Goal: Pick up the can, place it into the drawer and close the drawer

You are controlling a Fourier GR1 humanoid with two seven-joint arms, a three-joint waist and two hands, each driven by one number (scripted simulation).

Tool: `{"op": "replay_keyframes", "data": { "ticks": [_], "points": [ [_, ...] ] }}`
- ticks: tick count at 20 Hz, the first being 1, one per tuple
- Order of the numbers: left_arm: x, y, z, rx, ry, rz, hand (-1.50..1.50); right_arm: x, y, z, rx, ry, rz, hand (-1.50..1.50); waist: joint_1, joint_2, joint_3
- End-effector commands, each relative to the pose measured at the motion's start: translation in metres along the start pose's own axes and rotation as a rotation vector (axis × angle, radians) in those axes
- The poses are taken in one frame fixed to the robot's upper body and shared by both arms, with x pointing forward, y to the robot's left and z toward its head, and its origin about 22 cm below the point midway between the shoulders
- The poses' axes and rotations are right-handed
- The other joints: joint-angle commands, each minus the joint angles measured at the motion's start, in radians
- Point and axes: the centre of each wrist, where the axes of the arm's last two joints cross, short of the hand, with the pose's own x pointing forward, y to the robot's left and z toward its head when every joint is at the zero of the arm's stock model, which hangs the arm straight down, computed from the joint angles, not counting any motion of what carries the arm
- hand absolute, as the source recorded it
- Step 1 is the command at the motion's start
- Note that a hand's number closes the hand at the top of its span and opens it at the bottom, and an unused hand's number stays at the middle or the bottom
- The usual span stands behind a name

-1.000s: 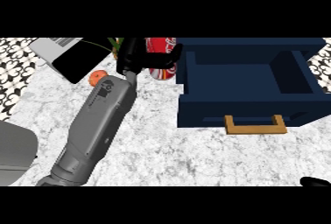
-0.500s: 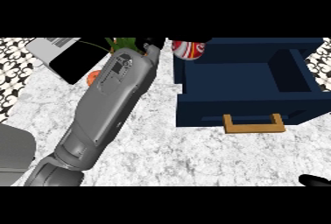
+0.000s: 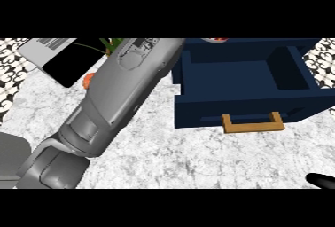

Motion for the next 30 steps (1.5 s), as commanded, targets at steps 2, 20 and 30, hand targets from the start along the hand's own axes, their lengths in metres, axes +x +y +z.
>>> {"op": "replay_keyframes", "data": {
  "ticks": [2,20,30],
  "points": [
    [0.0,-0.005,-0.008,-0.02,0.025,-0.023,1.5,0.0,-0.009,-0.006,0.011,0.0,-0.003,-1.5,-0.002,0.003,0.0],
    [-0.002,-0.017,-0.013,0.213,0.024,-0.084,-1.5,0.012,0.014,-0.02,0.063,-0.03,-0.001,-1.5,-0.067,0.016,0.002],
    [0.001,-0.019,-0.012,0.223,0.007,-0.018,-1.5,0.03,0.026,-0.039,0.165,-0.178,0.27,-1.5,-0.061,0.02,0.002]
  ]
}}
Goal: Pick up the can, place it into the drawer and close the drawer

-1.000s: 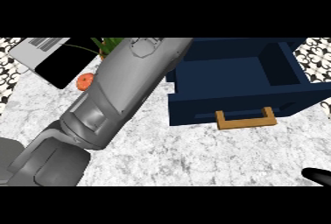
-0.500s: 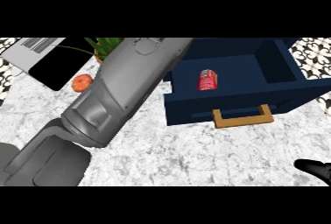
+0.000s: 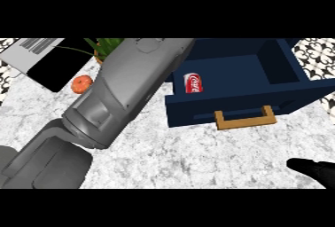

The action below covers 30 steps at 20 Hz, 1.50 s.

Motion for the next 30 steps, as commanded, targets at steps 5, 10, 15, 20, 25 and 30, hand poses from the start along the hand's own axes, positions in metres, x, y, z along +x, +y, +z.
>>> {"op": "replay_keyframes", "data": {
  "ticks": [5,10,15,20,25,30],
  "points": [
    [0.016,-0.002,-0.001,-0.015,0.0,0.087,-1.5,-0.007,0.012,-0.027,0.081,-0.072,0.266,-1.5,0.037,0.003,-0.001],
    [0.021,-0.004,0.0,0.008,-0.02,0.09,-1.5,-0.029,0.029,-0.045,0.127,-0.104,0.437,-1.5,0.05,0.003,0.0],
    [0.007,0.0,-0.003,0.004,-0.038,0.057,-1.5,-0.047,0.069,-0.06,0.175,-0.102,0.547,-1.5,0.079,-0.004,-0.001],
    [0.001,0.002,-0.003,-0.021,-0.016,0.058,-1.5,-0.078,0.088,-0.073,0.223,-0.082,0.68,-1.5,0.097,-0.015,-0.002],
    [0.004,0.017,-0.011,-0.03,-0.019,0.066,-1.5,-0.097,0.131,-0.077,0.244,-0.107,0.775,-1.5,0.105,-0.018,-0.002],
    [0.03,0.035,-0.018,0.0,-0.002,0.091,-1.5,-0.13,0.141,-0.111,0.214,-0.066,0.818,-1.5,0.143,-0.02,-0.002]
  ]
}}
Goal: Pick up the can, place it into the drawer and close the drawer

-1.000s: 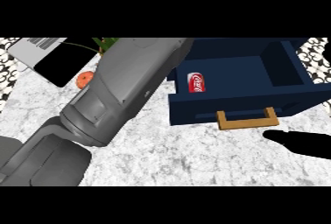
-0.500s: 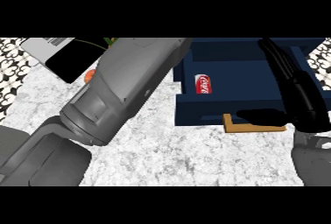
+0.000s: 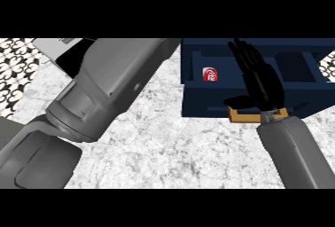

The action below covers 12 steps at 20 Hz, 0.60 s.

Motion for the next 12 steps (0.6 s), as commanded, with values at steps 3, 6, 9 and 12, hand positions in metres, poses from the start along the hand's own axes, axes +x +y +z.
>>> {"op": "replay_keyframes", "data": {
  "ticks": [3,6,9,12],
  "points": [
    [-0.017,0.014,-0.002,0.009,0.0,0.001,-1.5,-0.013,0.04,-0.024,-0.006,0.025,0.058,-1.5,0.026,0.001,0.0],
    [0.0,0.028,-0.008,0.027,-0.007,-0.019,-1.5,-0.011,0.041,-0.043,-0.041,0.029,0.108,-1.5,0.026,-0.002,0.0],
    [0.005,0.05,-0.014,0.027,0.003,-0.024,-1.5,-0.014,0.045,-0.051,-0.122,0.05,0.136,-1.5,0.045,-0.004,0.0],
    [0.003,0.048,-0.01,0.015,-0.012,-0.018,-1.5,0.002,0.052,-0.068,-0.153,0.057,0.127,-1.5,0.058,-0.004,0.0]
  ]
}}
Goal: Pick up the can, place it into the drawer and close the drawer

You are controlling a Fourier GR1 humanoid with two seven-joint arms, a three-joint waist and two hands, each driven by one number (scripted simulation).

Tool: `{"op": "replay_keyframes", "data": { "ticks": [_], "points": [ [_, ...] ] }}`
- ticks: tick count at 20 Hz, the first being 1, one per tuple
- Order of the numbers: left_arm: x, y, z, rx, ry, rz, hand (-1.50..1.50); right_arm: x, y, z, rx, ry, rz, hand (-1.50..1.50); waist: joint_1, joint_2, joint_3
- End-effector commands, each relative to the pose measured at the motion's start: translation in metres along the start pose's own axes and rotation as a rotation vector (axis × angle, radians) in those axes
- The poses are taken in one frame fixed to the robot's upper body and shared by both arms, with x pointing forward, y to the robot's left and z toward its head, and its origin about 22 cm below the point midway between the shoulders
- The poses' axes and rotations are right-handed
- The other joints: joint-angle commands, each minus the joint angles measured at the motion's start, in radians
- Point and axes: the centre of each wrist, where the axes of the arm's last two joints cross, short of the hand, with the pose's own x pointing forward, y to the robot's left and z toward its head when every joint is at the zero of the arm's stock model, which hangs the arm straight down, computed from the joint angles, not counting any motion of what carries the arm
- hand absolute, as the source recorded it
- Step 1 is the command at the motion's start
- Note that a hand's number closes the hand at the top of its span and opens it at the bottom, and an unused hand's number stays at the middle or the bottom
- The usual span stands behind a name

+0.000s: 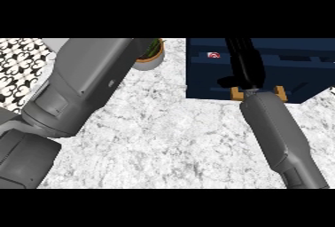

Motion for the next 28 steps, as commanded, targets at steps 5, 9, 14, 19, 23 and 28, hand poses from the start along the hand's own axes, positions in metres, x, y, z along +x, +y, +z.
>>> {"op": "replay_keyframes", "data": {
  "ticks": [5,9,14,19,23,28],
  "points": [
    [0.001,0.03,-0.003,-0.002,0.013,-0.018,-1.5,-0.002,-0.012,-0.046,-0.086,0.04,0.039,-1.5,0.031,0.002,0.001],
    [-0.007,0.016,0.006,-0.026,0.014,-0.029,-1.5,0.021,-0.019,-0.068,-0.117,0.02,0.064,-1.5,0.043,0.008,0.001],
    [0.005,0.06,-0.001,-0.02,0.011,-0.013,-1.5,0.004,-0.026,-0.073,-0.147,0.02,0.087,-1.5,0.062,0.01,0.001],
    [-0.02,0.05,0.011,-0.039,0.019,0.005,-1.5,0.019,-0.041,-0.091,-0.16,0.012,0.025,-1.5,0.075,0.016,0.001],
    [-0.03,0.068,0.012,-0.022,0.035,-0.01,-1.5,0.036,-0.044,-0.097,-0.183,-0.006,-0.127,-1.5,0.065,0.009,0.002],
    [-0.022,0.076,0.018,-0.052,0.024,-0.005,-1.5,0.03,-0.041,-0.096,-0.192,-0.004,-0.149,-1.5,0.076,0.008,0.002]
  ]
}}
